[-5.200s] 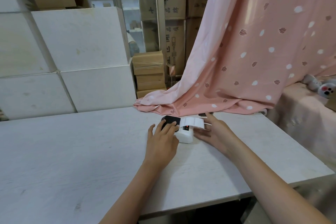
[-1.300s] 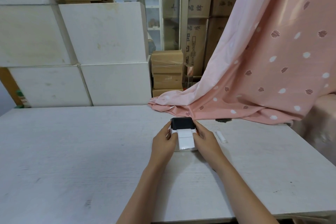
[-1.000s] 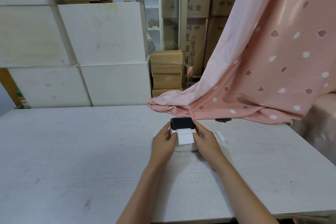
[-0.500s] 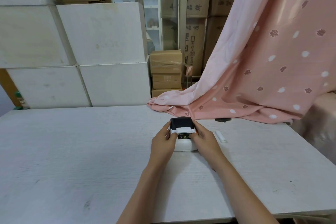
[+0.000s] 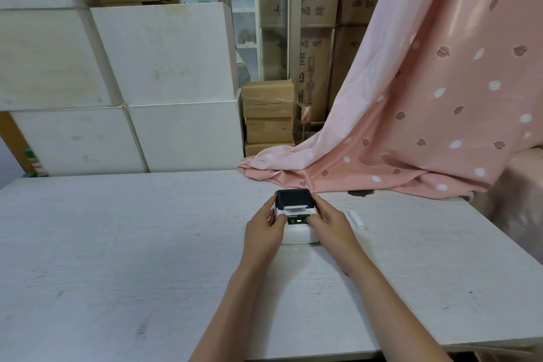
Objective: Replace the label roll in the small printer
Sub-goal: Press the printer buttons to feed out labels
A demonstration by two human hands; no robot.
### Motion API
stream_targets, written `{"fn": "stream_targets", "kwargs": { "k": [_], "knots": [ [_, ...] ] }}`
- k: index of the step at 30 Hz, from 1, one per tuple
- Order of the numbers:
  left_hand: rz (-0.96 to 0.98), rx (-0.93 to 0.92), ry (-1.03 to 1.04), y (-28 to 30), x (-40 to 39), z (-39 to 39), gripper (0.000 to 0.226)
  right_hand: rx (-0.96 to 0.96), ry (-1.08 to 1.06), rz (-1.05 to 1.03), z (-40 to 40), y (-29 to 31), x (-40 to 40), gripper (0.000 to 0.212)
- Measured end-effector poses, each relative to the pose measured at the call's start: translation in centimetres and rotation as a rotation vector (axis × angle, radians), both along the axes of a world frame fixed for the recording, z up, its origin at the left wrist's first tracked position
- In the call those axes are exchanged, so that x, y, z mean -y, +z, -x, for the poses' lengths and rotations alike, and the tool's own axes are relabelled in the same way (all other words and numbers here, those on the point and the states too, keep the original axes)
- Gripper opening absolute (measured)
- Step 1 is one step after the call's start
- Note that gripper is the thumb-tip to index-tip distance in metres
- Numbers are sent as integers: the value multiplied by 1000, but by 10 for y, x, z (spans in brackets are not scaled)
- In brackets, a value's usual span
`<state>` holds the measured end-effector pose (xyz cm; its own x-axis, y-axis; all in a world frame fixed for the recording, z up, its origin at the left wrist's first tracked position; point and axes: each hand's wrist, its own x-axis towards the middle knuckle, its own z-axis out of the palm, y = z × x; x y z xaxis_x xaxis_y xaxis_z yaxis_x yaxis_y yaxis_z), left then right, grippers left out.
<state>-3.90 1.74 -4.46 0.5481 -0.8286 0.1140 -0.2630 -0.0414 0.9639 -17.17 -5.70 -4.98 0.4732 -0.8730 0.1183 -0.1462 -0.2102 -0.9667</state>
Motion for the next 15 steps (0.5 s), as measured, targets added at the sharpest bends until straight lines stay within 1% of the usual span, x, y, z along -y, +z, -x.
{"fn": "stream_targets", "kwargs": {
  "k": [7,15],
  "knots": [
    [-7,25,0,0,1,0,47,13,2,-1,0,-2,1,58],
    [-1,8,1,0,0,1,47,36,1,6,-1,-1,1,60]
  ]
}}
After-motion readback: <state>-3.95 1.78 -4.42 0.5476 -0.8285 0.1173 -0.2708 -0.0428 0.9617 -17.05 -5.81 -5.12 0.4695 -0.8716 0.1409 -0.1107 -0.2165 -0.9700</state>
